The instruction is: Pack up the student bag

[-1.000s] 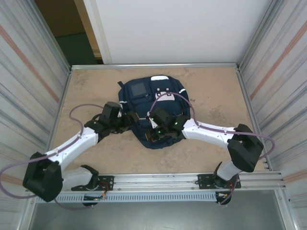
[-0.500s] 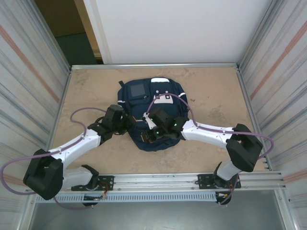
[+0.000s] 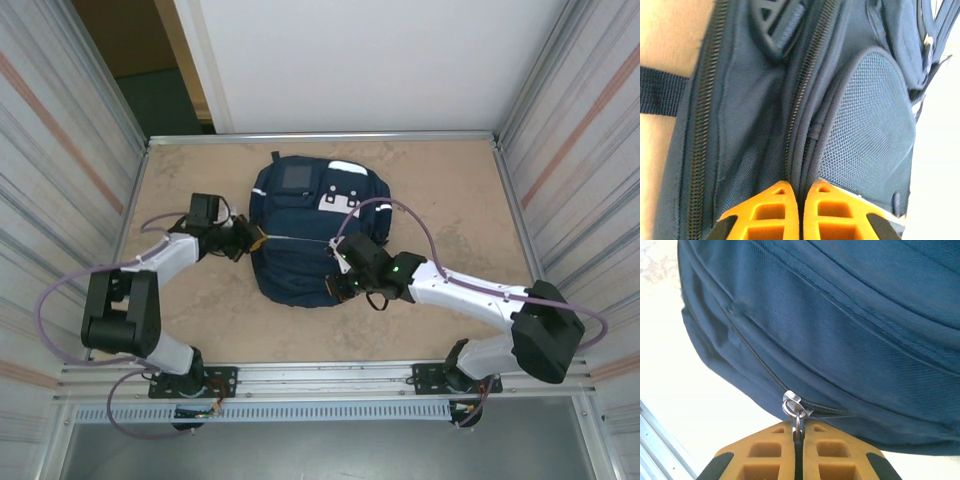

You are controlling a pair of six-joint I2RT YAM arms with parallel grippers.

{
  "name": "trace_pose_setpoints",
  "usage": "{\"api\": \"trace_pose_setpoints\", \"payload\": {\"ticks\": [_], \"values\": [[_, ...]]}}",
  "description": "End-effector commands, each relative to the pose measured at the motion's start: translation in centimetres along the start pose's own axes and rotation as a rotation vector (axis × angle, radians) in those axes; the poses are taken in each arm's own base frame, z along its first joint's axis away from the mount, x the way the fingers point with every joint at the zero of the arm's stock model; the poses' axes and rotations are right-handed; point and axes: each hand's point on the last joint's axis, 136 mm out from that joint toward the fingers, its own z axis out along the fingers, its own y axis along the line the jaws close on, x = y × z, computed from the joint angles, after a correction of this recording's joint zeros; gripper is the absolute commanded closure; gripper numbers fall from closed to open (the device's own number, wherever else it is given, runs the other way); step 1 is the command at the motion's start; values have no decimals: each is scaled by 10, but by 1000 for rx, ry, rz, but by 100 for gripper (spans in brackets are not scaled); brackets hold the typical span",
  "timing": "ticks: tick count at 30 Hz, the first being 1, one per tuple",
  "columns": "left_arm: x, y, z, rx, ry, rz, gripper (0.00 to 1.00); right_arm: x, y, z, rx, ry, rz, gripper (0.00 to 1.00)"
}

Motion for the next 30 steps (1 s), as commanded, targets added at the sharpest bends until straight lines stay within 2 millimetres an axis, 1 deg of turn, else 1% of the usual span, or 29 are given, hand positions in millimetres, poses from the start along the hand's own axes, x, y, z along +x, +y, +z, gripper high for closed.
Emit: {"api": "trace_pose_setpoints", "payload": {"ticks": [1,2,3,5,6,8,11,14,17,20,24,26,28,29,30], "values": [[-48,-5,-25,24,-154,-12,82,13,30,3,-65,120,-23,100],[-46,0,-35,-21,-185,4,64,3,44,6,-88,102,-44,100],[-43,7,-45,-69,-217,15,58,-7,56,8,-111,89,-67,100],[-31,17,-61,-128,-245,37,53,-23,77,12,-148,65,-116,100],[-25,20,-67,-143,-246,48,52,-29,84,15,-163,60,-130,100],[-2,28,-76,-170,-214,70,52,-42,96,23,-199,57,-141,100],[35,35,-74,-197,-129,105,49,-51,116,32,-271,73,-157,100],[61,39,-65,-215,-94,106,43,-53,130,43,-320,87,-161,100],[70,40,-64,-270,-149,161,39,-52,141,51,-353,106,-151,100],[71,42,-61,-299,-200,168,34,-46,150,55,-362,111,-171,100],[74,43,-46,-274,-178,89,35,-45,155,55,-365,100,-161,100],[74,46,-40,-294,-195,89,38,-43,151,53,-352,86,-160,100],[69,45,-37,-300,-213,105,47,-41,147,51,-336,78,-160,100],[64,45,-37,-316,-230,124,54,-40,144,50,-328,79,-159,100],[59,46,-40,-338,-251,146,64,-38,142,48,-320,83,-161,100]]}}
